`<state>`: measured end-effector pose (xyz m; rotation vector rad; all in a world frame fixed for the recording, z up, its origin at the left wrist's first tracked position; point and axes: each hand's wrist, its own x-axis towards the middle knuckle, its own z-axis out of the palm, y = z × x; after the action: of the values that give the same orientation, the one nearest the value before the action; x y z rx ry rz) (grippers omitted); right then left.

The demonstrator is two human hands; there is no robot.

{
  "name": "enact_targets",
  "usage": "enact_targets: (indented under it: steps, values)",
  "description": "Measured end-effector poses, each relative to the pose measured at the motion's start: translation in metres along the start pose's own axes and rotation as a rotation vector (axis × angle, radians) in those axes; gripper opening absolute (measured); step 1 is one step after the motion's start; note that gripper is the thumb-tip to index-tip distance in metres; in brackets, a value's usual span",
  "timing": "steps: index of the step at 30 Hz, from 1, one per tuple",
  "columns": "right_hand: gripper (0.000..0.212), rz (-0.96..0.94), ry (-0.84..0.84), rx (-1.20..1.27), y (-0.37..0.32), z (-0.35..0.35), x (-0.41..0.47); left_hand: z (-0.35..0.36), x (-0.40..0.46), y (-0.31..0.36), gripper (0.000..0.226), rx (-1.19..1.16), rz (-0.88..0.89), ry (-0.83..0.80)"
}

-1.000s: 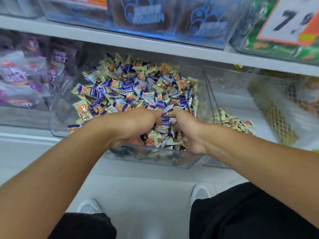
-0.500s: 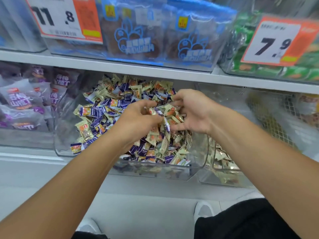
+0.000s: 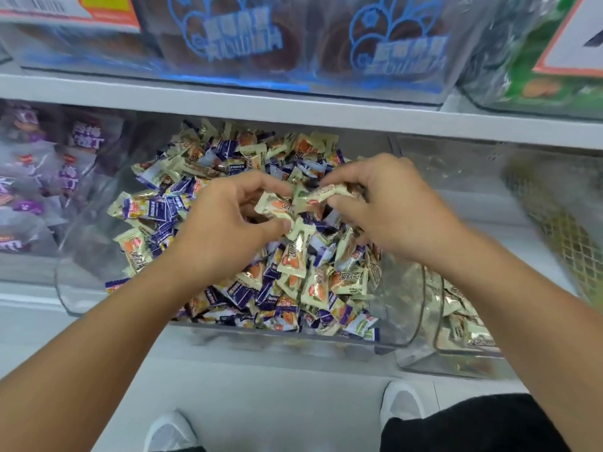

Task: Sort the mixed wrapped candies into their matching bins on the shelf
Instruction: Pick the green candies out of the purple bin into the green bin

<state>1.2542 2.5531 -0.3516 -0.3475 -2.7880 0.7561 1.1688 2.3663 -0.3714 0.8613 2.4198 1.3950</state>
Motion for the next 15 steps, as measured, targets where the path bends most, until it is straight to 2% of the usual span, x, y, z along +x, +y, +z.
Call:
enact_targets:
  steps: [3, 5, 8, 11, 13, 15]
  values:
    - [0.028, -0.052, 0.075, -0.188, 0.002, -0.003, 0.006, 0.004, 0.003, 0.001, 0.026, 0.15, 0.115, 0.018]
    - [0.029, -0.033, 0.083, -0.155, 0.002, -0.006, 0.007, 0.008, 0.004, 0.002, 0.021, 0.251, 0.205, 0.013]
    - [0.025, -0.001, 0.115, -0.059, 0.0, -0.011, 0.005, 0.01, 0.004, 0.004, 0.016, 0.286, 0.224, 0.027]
    - [0.023, 0.05, 0.015, 0.129, 0.002, -0.014, 0.0, 0.008, 0.002, 0.009, 0.025, 0.227, 0.207, 0.009]
    - [0.022, 0.132, -0.062, 0.282, -0.001, -0.017, -0.004, 0.003, -0.002, 0.01, 0.028, 0.141, 0.167, -0.074]
    - [0.023, 0.288, -0.116, 0.571, -0.006, -0.021, -0.008, -0.002, -0.006, 0.011, 0.027, 0.131, 0.14, -0.157]
